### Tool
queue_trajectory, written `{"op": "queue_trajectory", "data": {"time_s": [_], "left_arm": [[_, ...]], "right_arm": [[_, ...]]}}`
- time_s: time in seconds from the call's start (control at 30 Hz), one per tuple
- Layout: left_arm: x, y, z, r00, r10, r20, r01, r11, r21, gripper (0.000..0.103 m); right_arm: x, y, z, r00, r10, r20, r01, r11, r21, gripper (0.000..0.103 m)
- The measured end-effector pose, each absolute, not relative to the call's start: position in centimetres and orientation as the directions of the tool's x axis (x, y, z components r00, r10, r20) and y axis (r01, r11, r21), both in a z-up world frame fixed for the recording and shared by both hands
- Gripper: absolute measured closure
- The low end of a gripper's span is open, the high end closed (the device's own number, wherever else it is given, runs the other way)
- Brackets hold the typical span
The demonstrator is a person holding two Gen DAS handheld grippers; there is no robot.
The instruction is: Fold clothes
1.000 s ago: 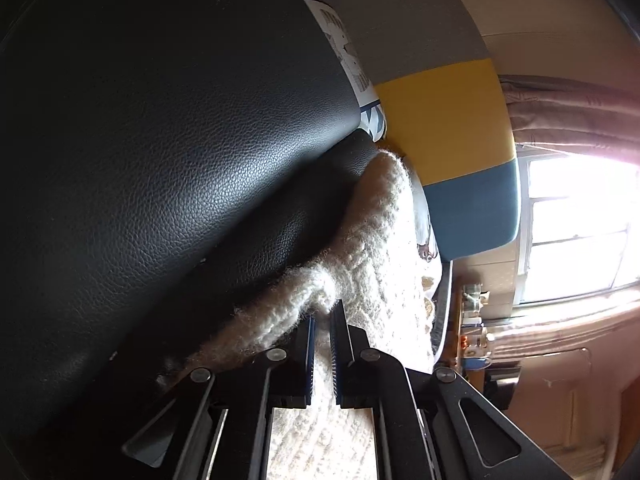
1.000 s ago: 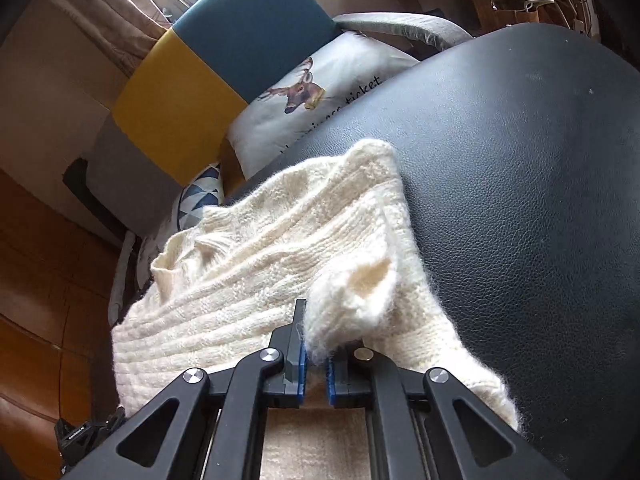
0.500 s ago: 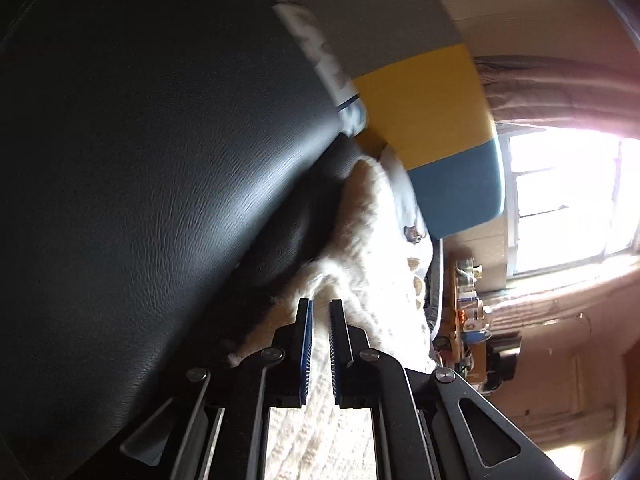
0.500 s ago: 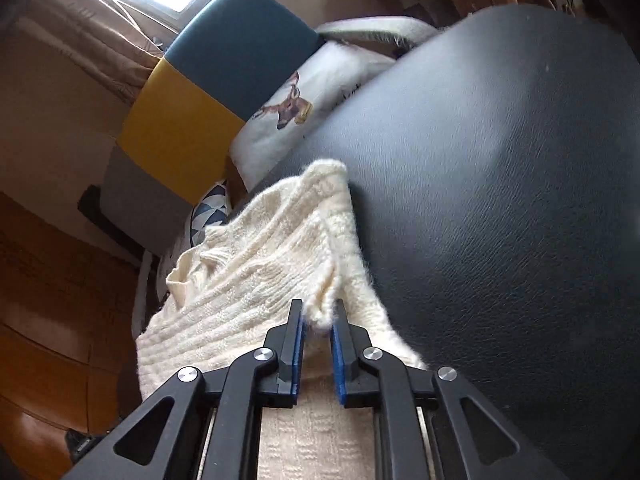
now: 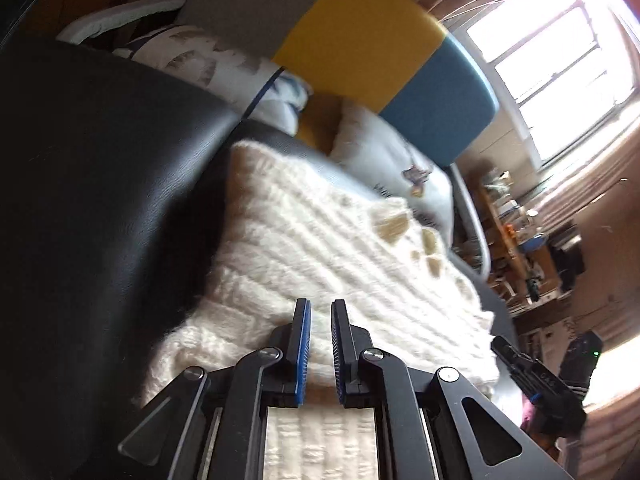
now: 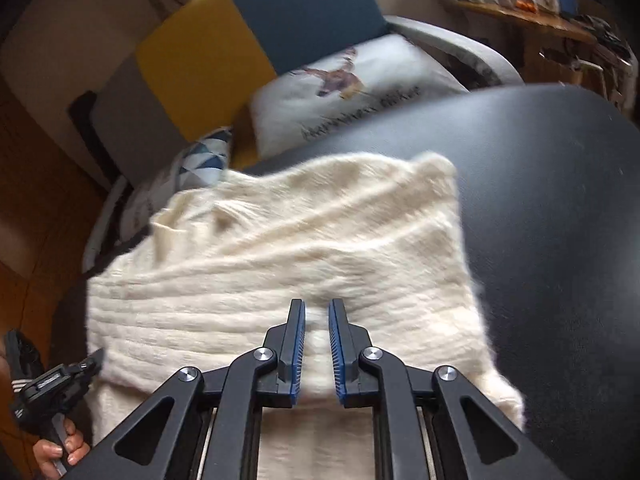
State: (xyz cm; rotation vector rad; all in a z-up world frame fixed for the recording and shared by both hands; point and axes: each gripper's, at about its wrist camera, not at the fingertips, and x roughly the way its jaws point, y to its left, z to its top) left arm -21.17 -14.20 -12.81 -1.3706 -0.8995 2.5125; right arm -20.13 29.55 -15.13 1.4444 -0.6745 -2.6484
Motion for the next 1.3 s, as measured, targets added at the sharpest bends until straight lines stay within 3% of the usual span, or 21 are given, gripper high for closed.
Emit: {"op": "queue_trajectory", "data": {"time_s": [0.17,0.27,0.33,0.43,0.47,0.5,0.7,0.9,1.03,1.13,1.17,1.2,1.23,1.3], "left_arm": [[-20.4,-17.3,-12.6,-0.604,0.417,-0.679,0.144,-0.781,-0.608,0.099],[-20.0,-19.2,-12.5,-0.621,0.432,-0.654,0.136,-0.762,-0.633,0.099],[-19.7,-20.5,-12.4,-0.632,0.442,-0.637,0.131,-0.749,-0.650,0.097],[-19.2,-22.4,-12.3,-0.648,0.455,-0.610,0.123,-0.729,-0.674,0.076],[-19.1,-23.0,-12.2,-0.653,0.460,-0.602,0.120,-0.722,-0.682,0.058],[-19.9,-23.5,-12.4,-0.644,0.472,-0.602,0.117,-0.717,-0.687,0.048],[-25.7,-25.8,-13.9,-0.566,0.539,-0.624,0.106,-0.703,-0.703,0.043],[-29.8,-24.3,-16.0,-0.461,0.666,-0.586,0.019,-0.653,-0.757,0.043],[-31.3,-23.6,-15.8,-0.425,0.716,-0.554,-0.051,-0.630,-0.775,0.043],[-32.1,-22.8,-15.9,-0.389,0.718,-0.577,-0.085,-0.652,-0.754,0.047],[-32.2,-22.5,-15.9,-0.381,0.717,-0.584,-0.099,-0.659,-0.745,0.057],[-32.4,-22.2,-15.8,-0.376,0.716,-0.588,-0.110,-0.665,-0.739,0.075],[-32.6,-22.0,-15.8,-0.371,0.715,-0.592,-0.121,-0.670,-0.733,0.084],[-32.0,-21.2,-13.9,-0.416,0.701,-0.579,-0.186,-0.689,-0.700,0.090]], "right_arm": [[-19.5,30.1,-15.3,-0.589,-0.258,-0.766,-0.133,-0.904,0.407,0.101],[-19.9,28.5,-13.6,-0.592,-0.249,-0.766,-0.100,-0.921,0.377,0.091],[-20.6,26.6,-12.3,-0.597,-0.349,-0.722,0.000,-0.900,0.435,0.086],[-22.3,21.9,-11.3,-0.517,-0.532,-0.670,0.188,-0.835,0.518,0.085],[-23.1,20.2,-11.2,-0.474,-0.585,-0.658,0.243,-0.805,0.541,0.085],[-23.6,18.4,-11.1,-0.432,-0.623,-0.652,0.285,-0.780,0.557,0.085],[-25.7,10.1,-11.0,-0.259,-0.690,-0.676,0.462,-0.703,0.540,0.085],[-25.7,6.7,-11.8,-0.161,-0.742,-0.651,0.545,-0.617,0.568,0.085],[-25.3,4.9,-12.4,-0.124,-0.744,-0.657,0.583,-0.591,0.559,0.085],[-24.9,4.1,-13.4,-0.104,-0.731,-0.675,0.587,-0.593,0.552,0.085],[-24.8,4.3,-13.8,-0.108,-0.733,-0.671,0.580,-0.595,0.556,0.085],[-24.7,4.5,-14.1,-0.113,-0.737,-0.667,0.573,-0.596,0.562,0.088],[-24.6,4.7,-14.5,-0.118,-0.740,-0.662,0.566,-0.598,0.567,0.091],[-24.3,5.2,-15.2,-0.129,-0.747,-0.653,0.552,-0.601,0.579,0.098]]}}
